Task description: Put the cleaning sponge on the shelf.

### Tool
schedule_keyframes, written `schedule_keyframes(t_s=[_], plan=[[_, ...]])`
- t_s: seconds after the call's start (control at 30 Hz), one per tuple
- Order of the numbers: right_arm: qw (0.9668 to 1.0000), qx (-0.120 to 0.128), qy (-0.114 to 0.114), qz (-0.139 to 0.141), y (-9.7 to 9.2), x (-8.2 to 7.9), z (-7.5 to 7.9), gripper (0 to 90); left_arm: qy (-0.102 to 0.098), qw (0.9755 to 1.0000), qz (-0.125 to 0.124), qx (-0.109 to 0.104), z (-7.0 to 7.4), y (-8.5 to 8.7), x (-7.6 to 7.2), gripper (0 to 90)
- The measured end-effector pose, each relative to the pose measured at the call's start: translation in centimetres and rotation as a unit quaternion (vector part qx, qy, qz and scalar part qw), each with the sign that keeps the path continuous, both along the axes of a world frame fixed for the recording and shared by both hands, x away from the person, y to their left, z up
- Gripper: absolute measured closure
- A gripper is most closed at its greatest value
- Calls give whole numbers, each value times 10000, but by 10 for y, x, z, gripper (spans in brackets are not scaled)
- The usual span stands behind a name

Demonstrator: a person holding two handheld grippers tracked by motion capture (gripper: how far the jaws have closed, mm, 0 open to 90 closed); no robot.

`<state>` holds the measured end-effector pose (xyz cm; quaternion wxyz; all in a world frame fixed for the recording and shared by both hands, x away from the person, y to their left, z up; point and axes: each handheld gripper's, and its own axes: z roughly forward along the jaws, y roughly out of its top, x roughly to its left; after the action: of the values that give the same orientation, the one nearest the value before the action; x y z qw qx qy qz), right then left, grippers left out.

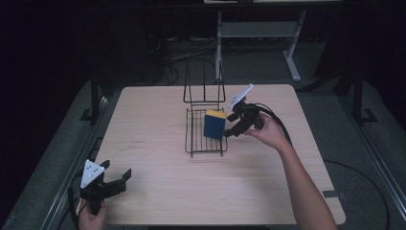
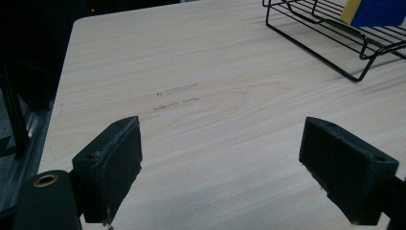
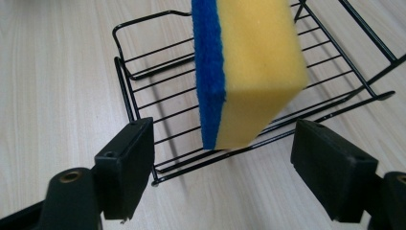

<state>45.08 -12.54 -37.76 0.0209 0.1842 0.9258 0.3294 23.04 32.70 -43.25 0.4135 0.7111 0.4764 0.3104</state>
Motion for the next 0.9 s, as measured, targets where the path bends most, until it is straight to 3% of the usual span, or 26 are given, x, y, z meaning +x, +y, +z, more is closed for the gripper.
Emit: schedule_keyframes(t_s=[0.9], plan=[[9999, 27, -3, -115, -18, -13, -3, 202, -27, 10000, 16, -14, 1, 0, -3, 141]])
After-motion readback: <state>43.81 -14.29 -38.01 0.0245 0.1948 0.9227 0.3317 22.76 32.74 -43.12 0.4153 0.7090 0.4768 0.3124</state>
